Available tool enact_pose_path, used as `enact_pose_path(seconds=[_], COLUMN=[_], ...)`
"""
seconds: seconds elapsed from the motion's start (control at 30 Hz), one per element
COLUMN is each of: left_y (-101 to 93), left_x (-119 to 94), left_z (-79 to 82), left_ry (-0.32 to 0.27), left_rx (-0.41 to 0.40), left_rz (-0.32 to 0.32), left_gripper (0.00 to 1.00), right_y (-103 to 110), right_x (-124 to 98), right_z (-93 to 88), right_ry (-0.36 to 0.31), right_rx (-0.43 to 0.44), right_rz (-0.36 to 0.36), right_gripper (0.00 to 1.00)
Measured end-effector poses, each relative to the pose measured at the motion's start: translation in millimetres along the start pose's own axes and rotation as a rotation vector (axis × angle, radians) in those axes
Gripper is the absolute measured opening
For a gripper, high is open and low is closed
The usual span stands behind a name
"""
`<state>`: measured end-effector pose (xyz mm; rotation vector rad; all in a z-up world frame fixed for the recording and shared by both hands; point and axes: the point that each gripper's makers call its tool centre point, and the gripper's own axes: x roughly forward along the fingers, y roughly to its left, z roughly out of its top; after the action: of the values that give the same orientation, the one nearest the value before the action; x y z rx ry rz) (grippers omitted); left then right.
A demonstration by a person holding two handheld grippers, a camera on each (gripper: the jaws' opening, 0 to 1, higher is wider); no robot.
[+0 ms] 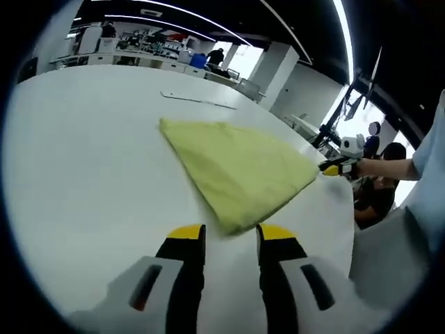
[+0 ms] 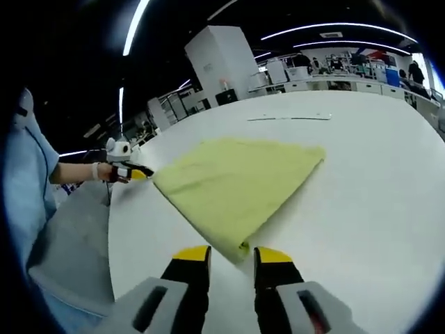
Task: Fold the garment on the visible template until the final outline fits inside the template.
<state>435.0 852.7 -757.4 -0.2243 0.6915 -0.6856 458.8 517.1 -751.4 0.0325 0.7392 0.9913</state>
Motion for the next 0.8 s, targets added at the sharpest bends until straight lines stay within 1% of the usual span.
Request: enact_pose_path(seconds=[0.03, 0.13, 0.27, 0.37, 0.5, 0.57, 0.8], left_y=[1.2, 4.0, 1.6, 1.6, 0.8, 0.2, 1.3], left_x=[0.8, 1.4, 2.6, 3.5, 3.1, 2.9, -0.8], left_z=[-1.0, 1.3, 2.1, 1.7, 1.3, 0.1, 1.7], left_ry=[0.006, -0.002, 0.005, 0.014, 0.016, 0.021, 0.026], left_rx=[0.013, 0.023, 0.057, 0.073, 0.076, 0.080, 0.098], left_rz=[0.005, 0.015, 0.000, 0.003, -0.003, -0.006, -0.001], left_gripper=[0.24, 0.21, 0.10, 0.04, 0.02, 0.01, 0.00], right_y=[0.3, 1.2, 0.6, 1.2, 2.0, 1.1, 0.0], right_x=[0.2, 0.8, 1.6, 1.3, 0.2, -0.7, -5.5], right_z=[-0.1, 0.6, -0.3, 0.5, 1.7, 1.9, 1.9], right_ry=[0.001, 0.000, 0.005, 0.002, -0.005, -0.005, -0.004], right_rx=[-0.002, -0.002, 0.002, 0.007, -0.009, -0.004, -0.014], right_rz=[0.001, 0.006, 0.008, 0.011, 0.011, 0.007, 0.005], right_gripper=[0.18, 0.13, 0.11, 0.09, 0.02, 0.00, 0.00])
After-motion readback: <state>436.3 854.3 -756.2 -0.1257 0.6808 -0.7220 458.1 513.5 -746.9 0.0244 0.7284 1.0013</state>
